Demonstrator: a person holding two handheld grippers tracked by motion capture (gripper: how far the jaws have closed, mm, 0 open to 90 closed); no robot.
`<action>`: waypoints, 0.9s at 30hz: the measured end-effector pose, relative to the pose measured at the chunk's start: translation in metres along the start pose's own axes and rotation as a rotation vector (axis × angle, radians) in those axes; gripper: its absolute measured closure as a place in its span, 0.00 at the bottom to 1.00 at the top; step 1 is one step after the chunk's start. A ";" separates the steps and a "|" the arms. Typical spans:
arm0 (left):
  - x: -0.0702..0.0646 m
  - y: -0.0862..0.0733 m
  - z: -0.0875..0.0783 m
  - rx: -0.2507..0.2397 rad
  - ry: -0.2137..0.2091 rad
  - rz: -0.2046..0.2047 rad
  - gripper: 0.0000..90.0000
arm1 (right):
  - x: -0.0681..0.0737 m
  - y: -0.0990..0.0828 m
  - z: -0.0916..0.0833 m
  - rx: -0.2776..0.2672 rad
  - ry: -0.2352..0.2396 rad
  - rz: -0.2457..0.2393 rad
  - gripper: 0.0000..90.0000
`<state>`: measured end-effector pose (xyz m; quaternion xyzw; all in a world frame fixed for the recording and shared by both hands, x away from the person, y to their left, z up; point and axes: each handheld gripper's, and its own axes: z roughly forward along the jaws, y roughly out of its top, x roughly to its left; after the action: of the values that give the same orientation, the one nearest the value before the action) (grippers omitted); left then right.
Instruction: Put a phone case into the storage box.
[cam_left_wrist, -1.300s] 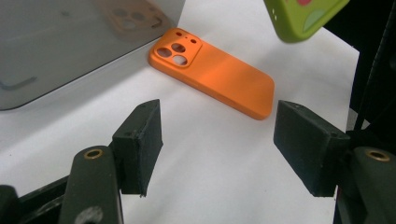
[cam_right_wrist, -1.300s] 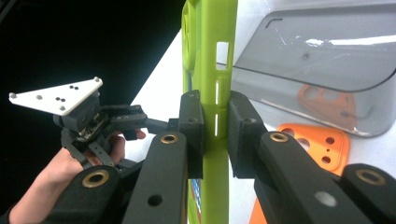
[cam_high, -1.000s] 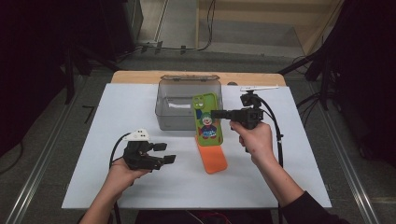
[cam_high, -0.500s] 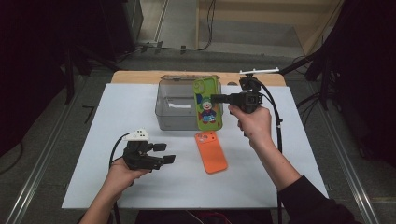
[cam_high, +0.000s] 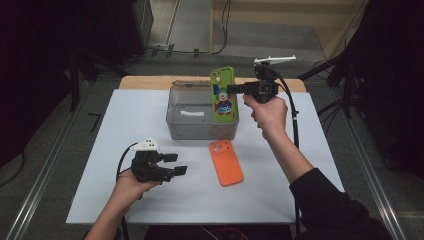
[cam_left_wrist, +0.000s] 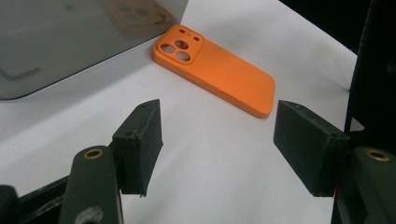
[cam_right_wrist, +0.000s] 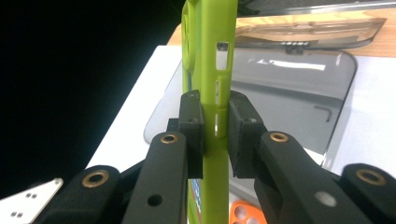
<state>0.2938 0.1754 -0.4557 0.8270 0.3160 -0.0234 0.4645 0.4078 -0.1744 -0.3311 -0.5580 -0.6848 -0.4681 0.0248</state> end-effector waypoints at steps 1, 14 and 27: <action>0.000 0.000 0.000 -0.001 -0.001 0.000 0.37 | -0.001 0.002 0.001 0.000 -0.008 0.001 0.84; 0.001 -0.001 -0.001 0.001 -0.005 -0.006 0.37 | -0.005 0.018 0.029 0.048 -0.120 0.017 0.84; 0.001 0.000 -0.001 -0.006 -0.004 -0.005 0.37 | -0.022 0.020 0.061 0.091 -0.189 0.094 0.84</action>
<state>0.2939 0.1771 -0.4555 0.8248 0.3171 -0.0253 0.4675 0.4615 -0.1510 -0.3649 -0.6294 -0.6778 -0.3801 0.0076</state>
